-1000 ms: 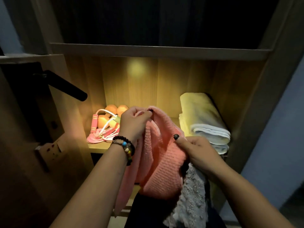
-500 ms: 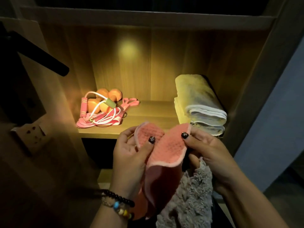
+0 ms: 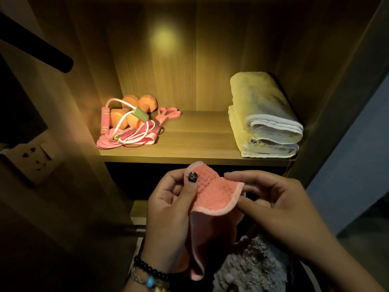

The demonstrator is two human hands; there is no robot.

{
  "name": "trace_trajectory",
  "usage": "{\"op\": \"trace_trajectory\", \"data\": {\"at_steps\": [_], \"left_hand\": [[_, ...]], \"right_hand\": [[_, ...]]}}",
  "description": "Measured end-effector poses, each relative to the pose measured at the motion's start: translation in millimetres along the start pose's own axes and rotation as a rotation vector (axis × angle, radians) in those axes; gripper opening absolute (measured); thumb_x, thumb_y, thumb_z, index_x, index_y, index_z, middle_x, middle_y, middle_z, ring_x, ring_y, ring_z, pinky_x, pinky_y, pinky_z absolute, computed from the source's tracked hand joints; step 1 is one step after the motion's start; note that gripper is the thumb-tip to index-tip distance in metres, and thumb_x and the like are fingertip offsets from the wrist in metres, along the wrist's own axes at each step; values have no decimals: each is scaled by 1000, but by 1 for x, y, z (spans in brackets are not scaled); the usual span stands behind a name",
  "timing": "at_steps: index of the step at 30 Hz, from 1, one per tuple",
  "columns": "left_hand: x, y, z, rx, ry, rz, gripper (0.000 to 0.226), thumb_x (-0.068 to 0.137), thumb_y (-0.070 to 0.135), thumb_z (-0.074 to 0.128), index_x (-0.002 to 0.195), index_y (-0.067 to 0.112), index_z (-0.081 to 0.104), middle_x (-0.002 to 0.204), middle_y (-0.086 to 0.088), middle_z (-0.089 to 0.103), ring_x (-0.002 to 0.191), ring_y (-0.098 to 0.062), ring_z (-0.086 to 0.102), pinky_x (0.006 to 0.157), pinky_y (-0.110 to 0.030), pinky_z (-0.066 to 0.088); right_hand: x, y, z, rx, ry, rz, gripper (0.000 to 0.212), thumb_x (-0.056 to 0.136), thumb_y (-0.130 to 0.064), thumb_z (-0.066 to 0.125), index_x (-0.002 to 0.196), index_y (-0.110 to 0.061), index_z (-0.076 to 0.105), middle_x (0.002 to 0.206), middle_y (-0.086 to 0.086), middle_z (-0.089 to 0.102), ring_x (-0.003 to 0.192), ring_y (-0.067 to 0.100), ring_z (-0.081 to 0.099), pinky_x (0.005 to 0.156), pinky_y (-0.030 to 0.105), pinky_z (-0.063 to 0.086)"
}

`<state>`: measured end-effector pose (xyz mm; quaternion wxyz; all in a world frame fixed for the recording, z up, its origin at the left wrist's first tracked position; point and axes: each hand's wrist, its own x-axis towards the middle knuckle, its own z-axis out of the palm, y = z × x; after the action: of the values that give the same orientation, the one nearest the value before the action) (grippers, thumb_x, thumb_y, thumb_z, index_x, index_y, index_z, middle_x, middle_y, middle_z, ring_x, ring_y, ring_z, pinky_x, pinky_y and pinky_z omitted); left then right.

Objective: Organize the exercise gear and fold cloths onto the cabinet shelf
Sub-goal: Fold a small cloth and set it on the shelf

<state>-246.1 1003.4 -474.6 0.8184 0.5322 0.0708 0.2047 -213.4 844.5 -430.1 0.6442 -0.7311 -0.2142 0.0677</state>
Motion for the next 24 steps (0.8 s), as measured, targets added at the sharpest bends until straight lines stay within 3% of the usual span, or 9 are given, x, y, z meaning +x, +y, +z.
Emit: {"op": "trace_trajectory", "data": {"at_steps": [4,9,12,15,20,24], "left_hand": [[-1,-3,0,-40,-78,-50,14,80,23,65,91,19,74,90,-12,73,78,-19,71,62,-23,55],[1,-3,-2,25,-165,-45,28,72,35,76,97,21,75,99,-9,73,87,-19,70,67,-23,54],[0,-1,-5,40,-267,-35,39,69,41,78,101,20,74,109,-9,72,99,-22,69,75,-24,55],[-1,1,-5,106,-327,4,38,69,28,78,106,18,72,105,-9,73,93,-18,70,74,-22,54],[4,1,-5,163,-255,56,25,73,31,72,93,15,74,99,-4,74,89,-14,70,70,-19,53],[21,12,-4,102,-311,12,38,64,42,84,86,13,73,84,-4,72,76,-14,65,63,-21,52]], "right_hand": [[4,3,-2,-137,44,-48,2,69,-20,75,69,-19,76,63,6,70,61,23,68,62,36,56],[12,7,-2,-255,54,-75,25,67,-36,70,59,-13,66,50,9,56,49,9,51,49,22,41],[18,6,-2,-329,50,-67,34,66,-42,70,56,-10,64,45,2,52,45,5,47,47,21,37],[24,9,-4,-346,6,-44,34,65,-43,70,55,-11,64,42,-4,45,43,3,39,46,21,31],[29,13,-9,-312,-82,-87,38,63,-53,75,59,-16,69,62,4,60,57,23,52,55,38,41],[36,12,-14,-224,-143,-93,26,58,-48,76,65,-22,73,98,-6,59,86,18,59,69,36,50]]}}
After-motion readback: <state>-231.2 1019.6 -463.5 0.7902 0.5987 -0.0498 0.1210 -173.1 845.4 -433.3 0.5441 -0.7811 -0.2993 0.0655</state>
